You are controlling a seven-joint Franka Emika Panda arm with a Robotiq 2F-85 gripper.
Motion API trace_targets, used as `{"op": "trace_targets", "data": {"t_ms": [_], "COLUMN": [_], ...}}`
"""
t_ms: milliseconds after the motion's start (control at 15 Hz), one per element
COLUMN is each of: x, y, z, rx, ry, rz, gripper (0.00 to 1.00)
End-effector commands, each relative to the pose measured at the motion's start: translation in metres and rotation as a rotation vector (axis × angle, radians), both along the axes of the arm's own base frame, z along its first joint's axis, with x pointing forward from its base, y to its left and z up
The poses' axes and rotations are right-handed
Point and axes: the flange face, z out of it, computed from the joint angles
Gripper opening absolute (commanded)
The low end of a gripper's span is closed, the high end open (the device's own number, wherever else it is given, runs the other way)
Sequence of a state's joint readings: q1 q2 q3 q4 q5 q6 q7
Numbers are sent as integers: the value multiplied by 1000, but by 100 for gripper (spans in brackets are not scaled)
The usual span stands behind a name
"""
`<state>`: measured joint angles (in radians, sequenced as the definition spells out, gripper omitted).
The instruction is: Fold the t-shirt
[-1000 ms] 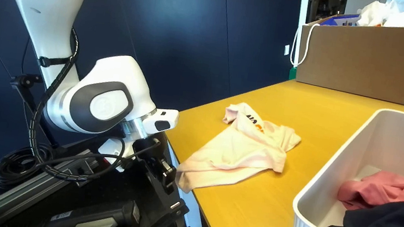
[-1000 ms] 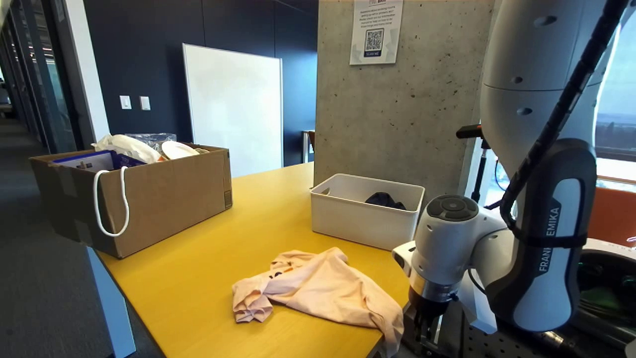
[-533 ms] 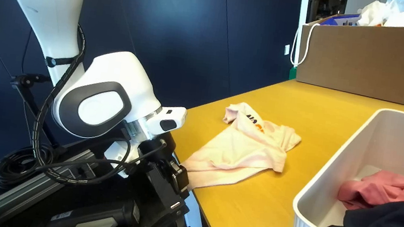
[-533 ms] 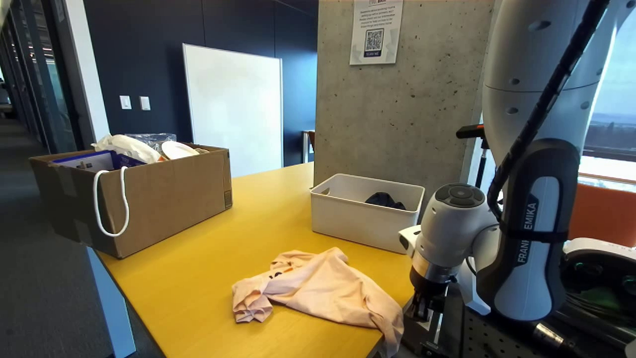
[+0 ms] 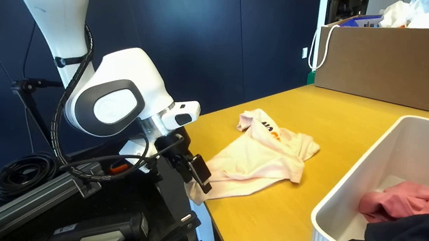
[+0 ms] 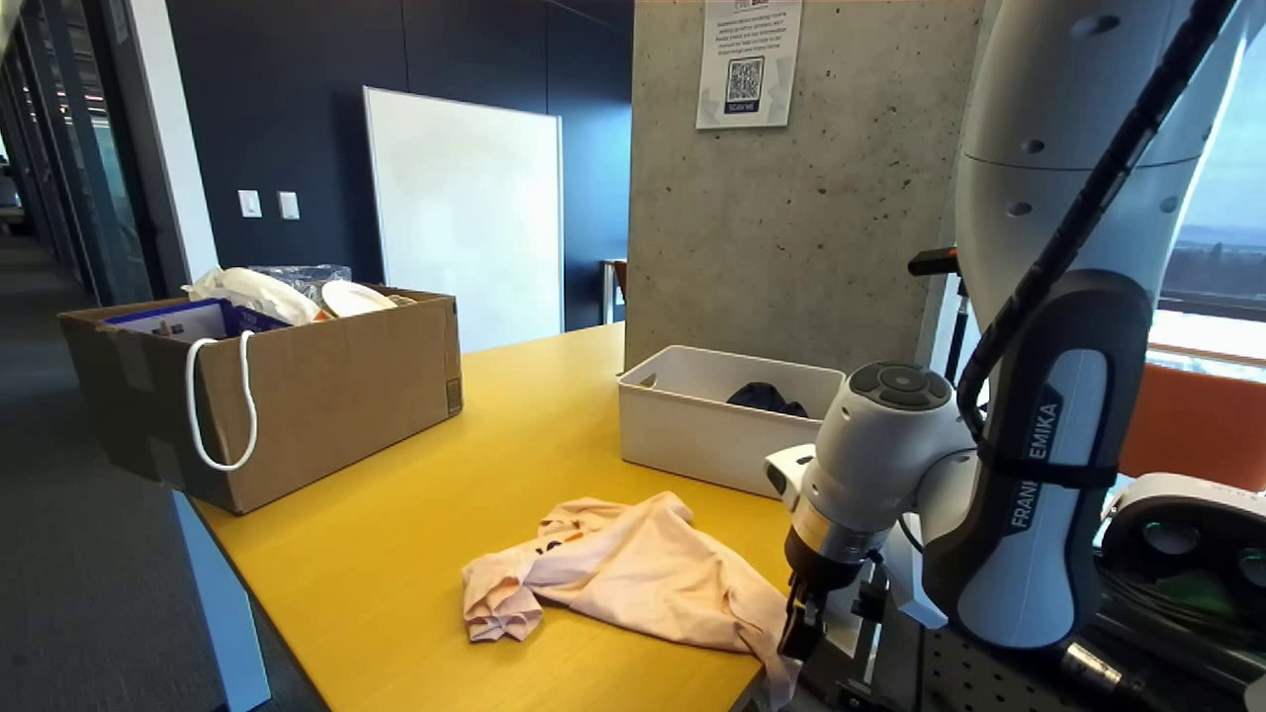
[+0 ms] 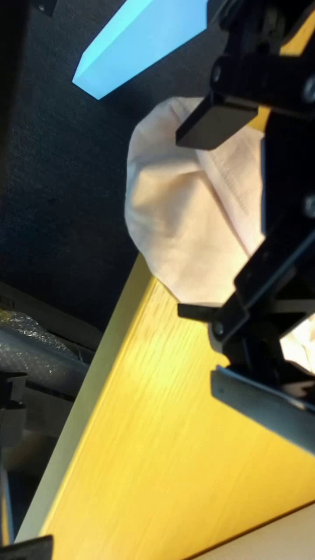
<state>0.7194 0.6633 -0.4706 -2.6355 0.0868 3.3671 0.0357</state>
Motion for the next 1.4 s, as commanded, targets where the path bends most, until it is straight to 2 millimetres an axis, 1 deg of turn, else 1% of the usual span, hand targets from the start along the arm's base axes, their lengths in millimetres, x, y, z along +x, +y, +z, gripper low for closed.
{"op": "trace_targets", "data": {"t_ms": [0, 133, 267, 467, 667, 1000, 1067, 1133, 1200, 1333], "x": [4, 10, 11, 10, 5, -1, -1, -1, -1, -1], "y": [19, 31, 36, 38, 39, 30, 28, 26, 23, 19], "z": [6, 5, 0, -6, -12, -21, -22, -23, -23, -24], "rx": [29, 34, 40, 52, 57, 53, 51, 50, 48, 44], "ry": [-17, -16, -11, -7, 6, 21, 24, 25, 26, 24], "rz": [54, 75, 87, 96, 98, 87, 83, 80, 76, 70], "gripper": [100, 100, 100, 100, 100, 100, 92, 74, 68, 51]}}
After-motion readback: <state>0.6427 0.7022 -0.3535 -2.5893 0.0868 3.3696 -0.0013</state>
